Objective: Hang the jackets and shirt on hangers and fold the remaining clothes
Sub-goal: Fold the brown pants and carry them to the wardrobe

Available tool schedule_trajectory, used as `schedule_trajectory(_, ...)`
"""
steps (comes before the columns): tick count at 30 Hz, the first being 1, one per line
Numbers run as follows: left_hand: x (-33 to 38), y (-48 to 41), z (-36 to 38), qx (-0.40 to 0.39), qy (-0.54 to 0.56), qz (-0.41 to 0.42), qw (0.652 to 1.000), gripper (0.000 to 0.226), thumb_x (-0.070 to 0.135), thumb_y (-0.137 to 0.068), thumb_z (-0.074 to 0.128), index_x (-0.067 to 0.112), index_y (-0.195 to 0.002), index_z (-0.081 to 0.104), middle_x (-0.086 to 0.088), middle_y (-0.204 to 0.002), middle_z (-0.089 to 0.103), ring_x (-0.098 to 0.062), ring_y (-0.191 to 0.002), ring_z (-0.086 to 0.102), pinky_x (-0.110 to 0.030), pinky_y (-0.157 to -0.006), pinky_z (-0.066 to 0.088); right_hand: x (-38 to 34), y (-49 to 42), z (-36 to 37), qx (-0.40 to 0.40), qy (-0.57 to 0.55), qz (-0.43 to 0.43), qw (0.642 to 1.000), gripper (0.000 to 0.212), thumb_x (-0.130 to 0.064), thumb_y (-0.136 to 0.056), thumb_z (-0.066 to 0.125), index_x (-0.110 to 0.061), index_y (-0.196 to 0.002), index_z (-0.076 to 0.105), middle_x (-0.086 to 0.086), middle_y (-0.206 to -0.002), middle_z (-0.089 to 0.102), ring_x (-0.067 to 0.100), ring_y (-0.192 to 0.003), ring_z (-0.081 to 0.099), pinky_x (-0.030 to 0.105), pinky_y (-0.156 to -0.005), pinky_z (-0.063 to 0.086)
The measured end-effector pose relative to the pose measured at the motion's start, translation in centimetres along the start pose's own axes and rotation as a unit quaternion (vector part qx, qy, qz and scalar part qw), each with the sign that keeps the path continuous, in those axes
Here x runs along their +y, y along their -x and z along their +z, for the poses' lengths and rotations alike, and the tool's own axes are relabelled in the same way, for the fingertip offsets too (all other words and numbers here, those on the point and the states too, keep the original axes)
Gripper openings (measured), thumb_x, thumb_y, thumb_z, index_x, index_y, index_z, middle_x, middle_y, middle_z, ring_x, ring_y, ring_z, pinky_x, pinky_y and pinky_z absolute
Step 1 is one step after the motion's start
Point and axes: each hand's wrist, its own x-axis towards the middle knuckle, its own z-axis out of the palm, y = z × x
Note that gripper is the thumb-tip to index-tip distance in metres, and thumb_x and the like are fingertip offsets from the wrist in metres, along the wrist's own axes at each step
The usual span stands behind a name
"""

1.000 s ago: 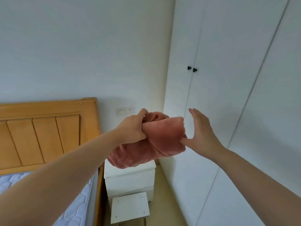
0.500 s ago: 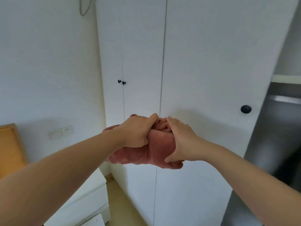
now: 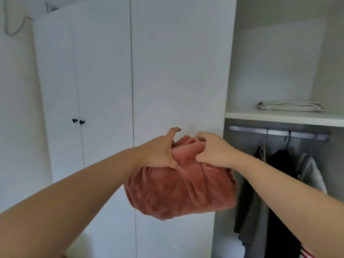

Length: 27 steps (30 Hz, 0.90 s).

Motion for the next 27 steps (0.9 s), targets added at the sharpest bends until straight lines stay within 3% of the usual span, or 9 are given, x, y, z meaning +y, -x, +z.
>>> schedule_trajectory(2, 1.2, -1.1, -0.1, -0.019, 0.009, -0.011, 1.0, 0.078, 0.037, -0.071, 0.077, 0.023, -0.136, 0.037, 0.006, -0.114, 0.059, -0.015, -0.097, 0.059, -0.025, -0.081, 0.047, -0.7, 0.0, -2.0, 0.021, 0.034, 0.0, 0.999, 0.016, -0.01, -0.068, 0.065, -0.019, -0.079, 0.059, -0.001, -0.08, 0.064, 0.012, -0.074, 0.058, 0.024, -0.061, 0.043)
schedule_trajectory(4, 2.5, -2.2, -0.6, -0.007, 0.027, -0.001, 1.0, 0.044, 0.038, -0.073, 0.074, 0.024, -0.112, 0.058, 0.008, -0.101, 0.063, -0.01, -0.089, 0.06, -0.021, -0.071, 0.047, -1.5, 0.0, -4.4, 0.045, 0.063, -0.001, 0.997, 0.016, -0.008, -0.068, 0.064, -0.02, -0.078, 0.062, -0.004, -0.079, 0.064, 0.011, -0.074, 0.059, 0.021, -0.06, 0.043)
schedule_trajectory(7, 4.6, -4.1, -1.9, 0.049, 0.107, 0.011, 0.993, 0.028, 0.032, -0.075, 0.069, 0.023, -0.101, 0.064, 0.008, -0.092, 0.064, -0.004, -0.082, 0.059, -0.02, -0.064, 0.044, -2.8, -0.3, -8.0, 0.108, 0.089, -0.005, 0.99, 0.02, -0.006, -0.069, 0.061, -0.017, -0.085, 0.067, -0.005, -0.08, 0.066, 0.01, -0.075, 0.061, 0.02, -0.06, 0.046)
schedule_trajectory(9, 6.1, -5.2, -3.0, 0.084, 0.201, 0.007, 0.976, 0.024, 0.029, -0.076, 0.067, 0.02, -0.099, 0.067, 0.004, -0.089, 0.067, -0.008, -0.08, 0.062, -0.021, -0.064, 0.046, -3.4, -0.8, -10.3, 0.179, 0.113, -0.008, 0.977, 0.02, -0.01, -0.07, 0.061, -0.016, -0.088, 0.068, -0.003, -0.083, 0.067, 0.013, -0.08, 0.061, 0.027, -0.067, 0.049)
schedule_trajectory(12, 8.4, -6.7, -4.2, 0.104, 0.358, -0.02, 0.928, 0.016, 0.028, -0.081, 0.061, 0.016, -0.09, 0.066, 0.001, -0.082, 0.067, -0.012, -0.072, 0.063, -0.023, -0.058, 0.046, -3.7, -1.8, -13.4, 0.296, 0.167, -0.013, 0.94, 0.017, -0.019, -0.078, 0.064, -0.017, -0.095, 0.064, -0.001, -0.09, 0.065, 0.02, -0.088, 0.06, 0.03, -0.075, 0.046)
schedule_trajectory(14, 9.8, -7.8, -4.4, 0.105, 0.428, -0.033, 0.897, 0.012, 0.028, -0.084, 0.058, 0.016, -0.084, 0.061, 0.0, -0.081, 0.065, -0.013, -0.069, 0.061, -0.023, -0.054, 0.044, -3.8, -2.3, -15.2, 0.329, 0.183, -0.016, 0.926, 0.026, -0.022, -0.084, 0.062, -0.017, -0.11, 0.061, 0.002, -0.104, 0.067, 0.021, -0.099, 0.06, 0.03, -0.085, 0.045)
schedule_trajectory(21, 15.8, -14.1, -5.5, 0.135, 0.644, -0.014, 0.753, 0.013, 0.017, -0.082, 0.059, 0.01, -0.093, 0.057, -0.002, -0.095, 0.061, -0.02, -0.082, 0.062, -0.029, -0.072, 0.052, -3.8, -3.4, -23.3, 0.316, 0.283, 0.017, 0.905, 0.045, -0.023, -0.092, 0.052, -0.009, -0.134, 0.047, 0.012, -0.136, 0.053, 0.026, -0.125, 0.047, 0.03, -0.102, 0.035)
schedule_trajectory(25, 18.8, -18.7, -5.9, 0.102, 0.722, -0.002, 0.684, 0.036, 0.013, -0.078, 0.058, 0.012, -0.114, 0.057, -0.007, -0.1, 0.065, -0.025, -0.081, 0.065, -0.038, -0.067, 0.057, -2.3, -3.0, -27.9, 0.301, 0.278, 0.089, 0.908, 0.048, -0.026, -0.099, 0.044, -0.005, -0.142, 0.039, 0.014, -0.148, 0.04, 0.026, -0.135, 0.037, 0.025, -0.104, 0.028)
schedule_trajectory(27, 20.2, -21.0, -6.0, 0.099, 0.743, -0.017, 0.661, 0.038, 0.017, -0.08, 0.058, 0.013, -0.117, 0.057, -0.012, -0.106, 0.066, -0.03, -0.08, 0.066, -0.045, -0.056, 0.057, -0.9, -2.6, -29.8, 0.324, 0.259, 0.101, 0.904, 0.045, -0.026, -0.101, 0.04, -0.003, -0.139, 0.043, 0.015, -0.146, 0.042, 0.026, -0.134, 0.038, 0.025, -0.102, 0.028)
